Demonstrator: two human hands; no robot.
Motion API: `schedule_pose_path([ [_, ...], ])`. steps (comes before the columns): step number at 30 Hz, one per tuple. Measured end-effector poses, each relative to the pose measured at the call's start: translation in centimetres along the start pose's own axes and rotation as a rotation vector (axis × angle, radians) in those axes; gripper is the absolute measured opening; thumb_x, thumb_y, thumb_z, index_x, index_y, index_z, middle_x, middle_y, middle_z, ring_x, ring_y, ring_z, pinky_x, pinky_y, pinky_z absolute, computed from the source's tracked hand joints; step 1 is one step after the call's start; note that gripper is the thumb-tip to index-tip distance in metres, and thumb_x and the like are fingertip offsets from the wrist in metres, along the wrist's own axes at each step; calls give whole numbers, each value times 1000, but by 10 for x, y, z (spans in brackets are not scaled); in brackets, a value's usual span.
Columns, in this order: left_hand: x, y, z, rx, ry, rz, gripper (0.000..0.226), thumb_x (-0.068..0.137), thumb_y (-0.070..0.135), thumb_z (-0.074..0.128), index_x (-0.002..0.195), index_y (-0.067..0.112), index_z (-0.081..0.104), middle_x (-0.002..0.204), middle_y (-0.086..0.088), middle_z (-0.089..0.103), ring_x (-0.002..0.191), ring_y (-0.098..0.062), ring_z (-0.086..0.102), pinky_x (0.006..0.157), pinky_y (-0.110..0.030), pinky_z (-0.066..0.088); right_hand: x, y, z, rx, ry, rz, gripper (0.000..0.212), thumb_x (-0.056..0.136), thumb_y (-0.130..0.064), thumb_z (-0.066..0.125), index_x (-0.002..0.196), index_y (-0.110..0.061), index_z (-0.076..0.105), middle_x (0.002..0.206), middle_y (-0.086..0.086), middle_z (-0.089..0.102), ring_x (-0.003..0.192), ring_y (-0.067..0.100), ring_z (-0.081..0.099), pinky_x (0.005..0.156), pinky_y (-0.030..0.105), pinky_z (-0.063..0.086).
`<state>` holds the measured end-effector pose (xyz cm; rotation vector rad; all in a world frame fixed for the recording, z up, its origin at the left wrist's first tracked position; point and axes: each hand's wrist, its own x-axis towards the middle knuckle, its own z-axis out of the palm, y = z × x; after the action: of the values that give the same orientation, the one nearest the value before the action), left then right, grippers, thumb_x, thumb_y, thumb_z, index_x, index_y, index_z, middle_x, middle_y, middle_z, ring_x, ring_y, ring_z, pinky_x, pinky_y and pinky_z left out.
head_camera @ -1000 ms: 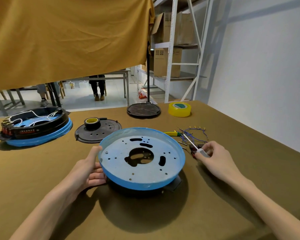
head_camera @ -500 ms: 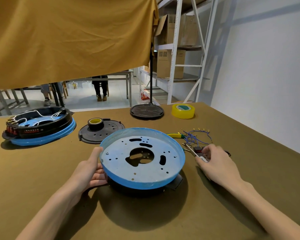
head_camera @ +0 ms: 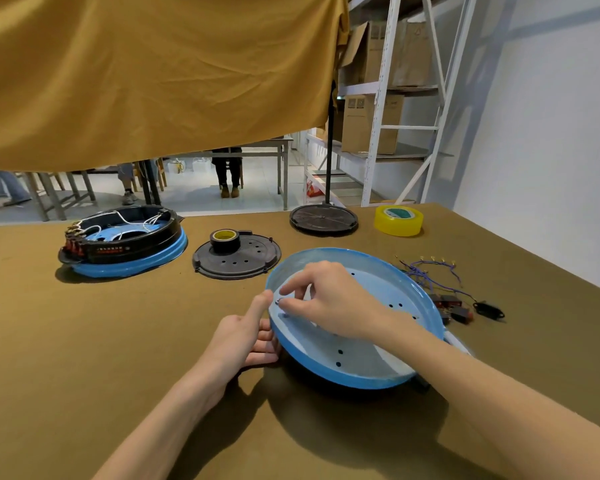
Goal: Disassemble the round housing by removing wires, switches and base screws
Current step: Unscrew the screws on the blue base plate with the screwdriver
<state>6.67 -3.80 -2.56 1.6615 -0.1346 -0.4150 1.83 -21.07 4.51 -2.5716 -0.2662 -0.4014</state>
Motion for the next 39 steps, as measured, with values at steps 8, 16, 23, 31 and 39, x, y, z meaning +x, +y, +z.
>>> schedule_pose_path([
  [8, 3, 0, 3, -1, 16, -31, 77, 77, 80, 55, 106, 11, 71, 95, -10, 79, 83, -20, 78, 67, -30, 63, 10, 1, 9, -60, 45, -21, 16, 91, -39, 74, 94, -26, 84, 76, -18, 65, 73, 3, 58, 62, 21, 45],
  [16, 3, 3, 3, 5, 20, -56, 75, 79, 79, 54, 107, 11, 70, 99, -11, 78, 87, -22, 77, 67, -30, 64, 14, -2, 7, -115, -71, -64, 11, 97, -27, 66, 103, -25, 75, 91, -15, 57, 79, -1, 51, 68, 19, 40],
  [23, 4, -1, 2, 6, 11, -29, 74, 74, 81, 56, 101, 13, 71, 90, -6, 80, 78, -16, 78, 65, -30, 63, 15, 2, 12, -5, 49, 20, 19, 88, -40, 76, 90, -22, 80, 77, -17, 64, 79, -4, 58, 58, 11, 41],
  [31, 5, -2, 1, 20, -17, -4, 73, 81, 78, 52, 106, 13, 71, 90, -6, 80, 83, -17, 78, 72, -33, 64, 14, 2, 15, -16, 17, 25, 18, 90, -44, 73, 93, -26, 74, 90, -18, 57, 83, -1, 54, 67, 16, 41],
  [39, -4, 4, 7, 10, 9, 55, 77, 77, 81, 51, 105, 12, 73, 92, -9, 80, 85, -20, 78, 70, -33, 64, 9, -4, 14, 5, 28, -17, 9, 95, -32, 68, 101, -25, 71, 101, -10, 57, 85, 1, 51, 75, 19, 41],
])
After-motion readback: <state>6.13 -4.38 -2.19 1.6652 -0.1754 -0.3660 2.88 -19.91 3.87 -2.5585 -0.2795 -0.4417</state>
